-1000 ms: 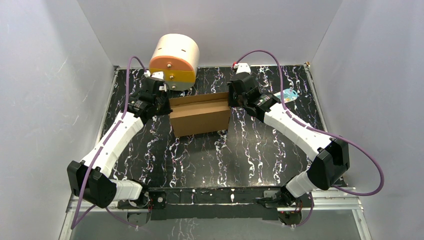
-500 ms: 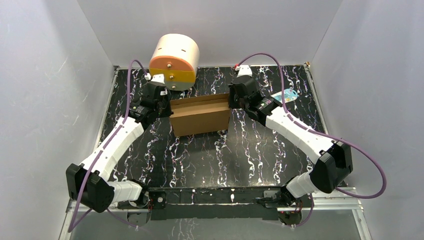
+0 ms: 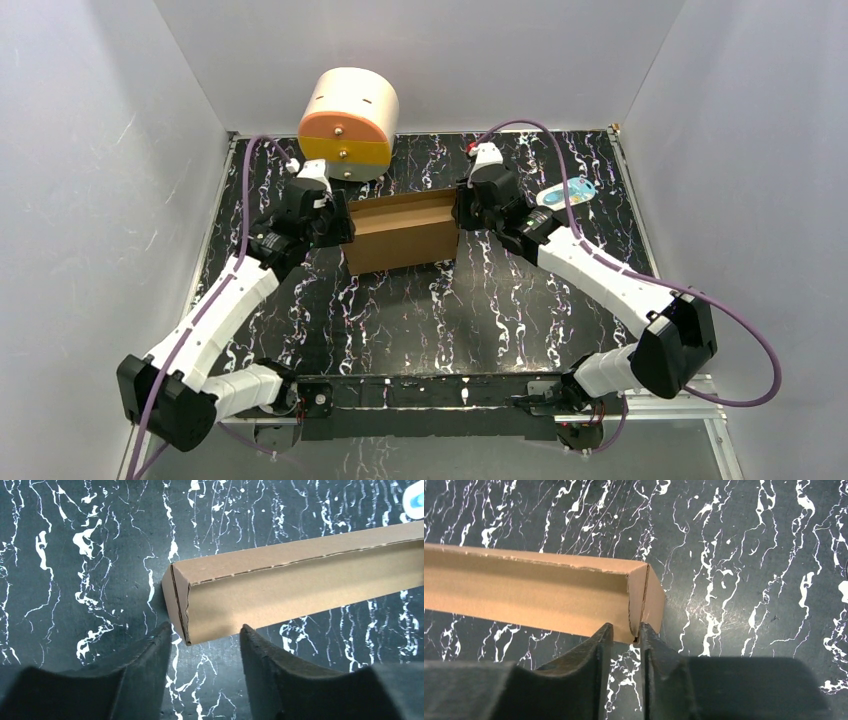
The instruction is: Fold the paper box
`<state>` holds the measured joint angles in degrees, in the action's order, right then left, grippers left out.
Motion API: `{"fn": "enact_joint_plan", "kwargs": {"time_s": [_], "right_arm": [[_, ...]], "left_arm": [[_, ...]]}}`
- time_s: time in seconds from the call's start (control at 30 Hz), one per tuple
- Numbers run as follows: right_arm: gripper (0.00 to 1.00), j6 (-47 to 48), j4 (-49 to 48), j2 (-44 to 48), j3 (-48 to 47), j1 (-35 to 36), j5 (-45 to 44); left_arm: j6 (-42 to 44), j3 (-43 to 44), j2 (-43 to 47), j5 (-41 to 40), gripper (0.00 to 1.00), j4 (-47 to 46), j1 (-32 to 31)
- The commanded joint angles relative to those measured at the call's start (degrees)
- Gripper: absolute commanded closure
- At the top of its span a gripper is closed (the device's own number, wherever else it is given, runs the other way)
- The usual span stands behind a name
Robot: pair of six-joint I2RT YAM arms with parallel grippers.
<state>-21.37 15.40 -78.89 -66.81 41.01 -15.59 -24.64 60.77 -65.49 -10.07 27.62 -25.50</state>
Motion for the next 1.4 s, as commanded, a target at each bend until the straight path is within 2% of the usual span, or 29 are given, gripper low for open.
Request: {"fn": "enact_joint_plan", "kwargs": {"time_s": [0.0,0.1,0.23,0.4,0.57,0.63,0.87,1.1,1.37], "right_arm": [[0.61,2.5,-0.6,3.4,-0.1,-0.1,2.3],[0.55,3.3,-0.5,4.9,0.0,-0.8,4.0],[0.5,4.3,-0.5,6.2,-2.1,-2.5,4.8],[0.48,5.0,-1.8,4.1,-5.7,-6.3,6.9],[0.48,4.2,-5.2,2.3,-7.7,-9.1,8.5],[0.49,4.2,-5.9,1.2,-8.7,-9.4,8.8],[0.53,4.0,-7.0,-2.6,-10.3,-9.5,10.6],[0.57,3.2,-6.1,-2.4,-6.5,-9.4,14.2],[0.59,2.0,-8.6,-0.1,1.8,-9.5,17.2]], "left_arm": [[-1.0,-0.3,5.0,0.9,0.44,0.4,-0.3],[-1.0,-0.6,7.2,1.2,0.3,-0.7,-0.3],[-2.0,1.2,8.9,0.1,0.18,-0.9,0.3],[-4.6,1.5,8.8,2.0,0.15,-5.6,4.9],[-7.8,1.1,5.2,10.0,0.25,-10.6,13.5],[-8.3,1.4,3.6,12.4,0.3,-11.9,13.7],[-9.0,2.1,-0.6,13.2,0.46,-13.0,13.8],[-9.1,-0.8,-0.7,18.2,0.6,-11.7,13.8],[-10.8,-7.1,2.4,21.7,0.62,-12.1,13.8]]}}
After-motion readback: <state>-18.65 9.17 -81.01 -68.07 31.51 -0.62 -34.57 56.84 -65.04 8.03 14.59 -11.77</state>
